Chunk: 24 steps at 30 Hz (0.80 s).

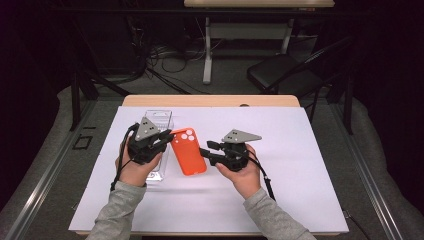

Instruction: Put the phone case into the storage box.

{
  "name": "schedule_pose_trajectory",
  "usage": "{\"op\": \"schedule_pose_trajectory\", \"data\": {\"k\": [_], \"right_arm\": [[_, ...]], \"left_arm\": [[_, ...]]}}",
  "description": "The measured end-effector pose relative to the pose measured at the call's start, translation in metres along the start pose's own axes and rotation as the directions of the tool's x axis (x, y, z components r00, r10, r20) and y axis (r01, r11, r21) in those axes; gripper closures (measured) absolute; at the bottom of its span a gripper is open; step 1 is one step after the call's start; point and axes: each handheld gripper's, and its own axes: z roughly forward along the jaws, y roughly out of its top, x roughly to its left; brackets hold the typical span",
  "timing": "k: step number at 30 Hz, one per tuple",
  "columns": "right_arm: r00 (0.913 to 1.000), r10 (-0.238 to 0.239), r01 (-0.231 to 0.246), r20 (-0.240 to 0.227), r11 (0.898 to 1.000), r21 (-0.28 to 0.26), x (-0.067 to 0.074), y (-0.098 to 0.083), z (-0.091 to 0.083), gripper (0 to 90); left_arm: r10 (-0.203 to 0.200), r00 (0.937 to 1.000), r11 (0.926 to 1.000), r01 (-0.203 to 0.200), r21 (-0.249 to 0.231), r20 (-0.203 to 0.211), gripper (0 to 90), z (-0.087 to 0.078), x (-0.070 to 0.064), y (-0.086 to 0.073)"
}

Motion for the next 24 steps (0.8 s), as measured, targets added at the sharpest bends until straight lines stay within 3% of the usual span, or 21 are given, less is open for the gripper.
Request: {"op": "schedule_pose_trajectory", "data": {"k": [7,10,17,20,24], "right_arm": [[0.9936,-0.105,0.101,0.042,0.992,0.075,-0.001,-0.001,-0.005,50.8],[0.983,-0.165,0.158,0.081,0.984,0.085,0.0,-0.001,-0.009,49.8],[0.9891,-0.117,0.109,0.089,0.99,0.091,-0.004,-0.002,-0.022,45.8],[0.993,-0.081,0.076,0.085,0.995,0.063,-0.007,-0.004,-0.027,37.5],[0.992,-0.064,0.06,0.109,0.997,0.039,-0.011,-0.007,-0.034,30.4]], "left_arm": [[-0.006,1.0,1.0,0.006,-0.005,-0.004,81.5,0.0,0.001,-0.001],[-0.009,1.0,1.0,0.009,-0.005,-0.004,81.5,0.0,0.002,-0.001],[-0.008,1.0,1.0,0.008,-0.004,-0.002,81.5,0.0,0.003,-0.001],[-0.008,1.0,1.0,0.008,-0.005,-0.003,81.5,0.0,0.003,-0.001],[-0.007,1.0,1.0,0.007,-0.004,-0.006,81.5,-0.001,0.003,-0.001]]}}
